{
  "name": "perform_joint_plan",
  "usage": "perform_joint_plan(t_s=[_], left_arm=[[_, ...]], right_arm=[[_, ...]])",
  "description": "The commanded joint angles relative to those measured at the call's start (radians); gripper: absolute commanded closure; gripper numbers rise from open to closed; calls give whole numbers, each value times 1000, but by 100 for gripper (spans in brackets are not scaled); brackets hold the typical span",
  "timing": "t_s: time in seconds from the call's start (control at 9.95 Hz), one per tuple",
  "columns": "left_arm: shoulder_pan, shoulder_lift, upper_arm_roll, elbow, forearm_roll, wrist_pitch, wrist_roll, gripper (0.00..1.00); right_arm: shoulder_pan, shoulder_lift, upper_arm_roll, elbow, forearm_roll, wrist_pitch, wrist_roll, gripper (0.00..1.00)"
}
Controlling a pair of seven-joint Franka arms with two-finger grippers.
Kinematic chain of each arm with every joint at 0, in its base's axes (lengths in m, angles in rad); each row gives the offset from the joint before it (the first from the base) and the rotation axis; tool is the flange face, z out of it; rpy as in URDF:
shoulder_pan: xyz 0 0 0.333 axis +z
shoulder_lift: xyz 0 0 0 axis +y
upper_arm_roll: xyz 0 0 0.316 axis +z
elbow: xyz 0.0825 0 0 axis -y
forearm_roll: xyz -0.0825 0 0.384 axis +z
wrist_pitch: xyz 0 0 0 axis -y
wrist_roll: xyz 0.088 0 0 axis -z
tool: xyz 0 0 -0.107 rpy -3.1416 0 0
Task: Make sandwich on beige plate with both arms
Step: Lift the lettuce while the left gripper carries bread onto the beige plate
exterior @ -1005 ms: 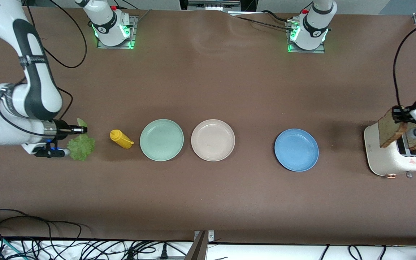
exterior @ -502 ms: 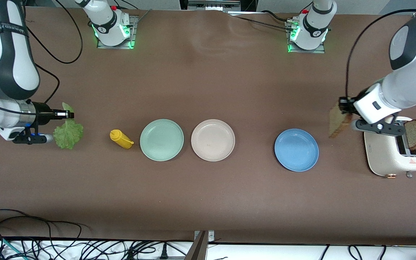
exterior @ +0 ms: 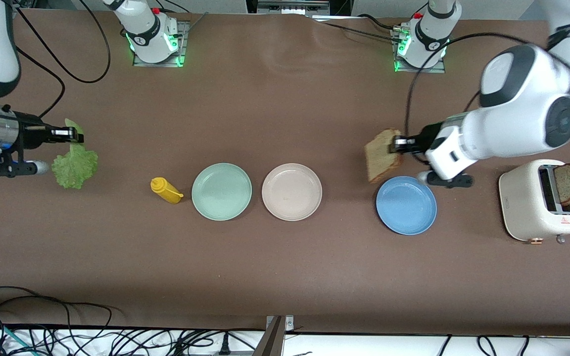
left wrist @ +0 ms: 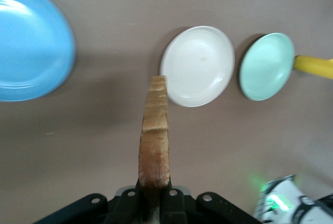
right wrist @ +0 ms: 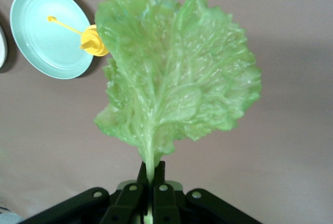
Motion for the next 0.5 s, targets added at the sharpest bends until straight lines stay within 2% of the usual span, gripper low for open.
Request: perform_joint_plan(t_s=[0.0,0.1,0.2,0.4], left_arm=[[-46,115,4,28,-111,126,-3,100],[-61,164,3,57,-150,169,44,100],[-107,221,4,68,-247,182,125,100],[-149,322,6,60,-300,292,286,100]], right_arm=[[3,10,-2,28,3,-28,8,100],[3,10,1,28,3,-36,10,100],[3,10,2,26,3,-36,13,100],[14,16,6,28,6,-33,17,100]])
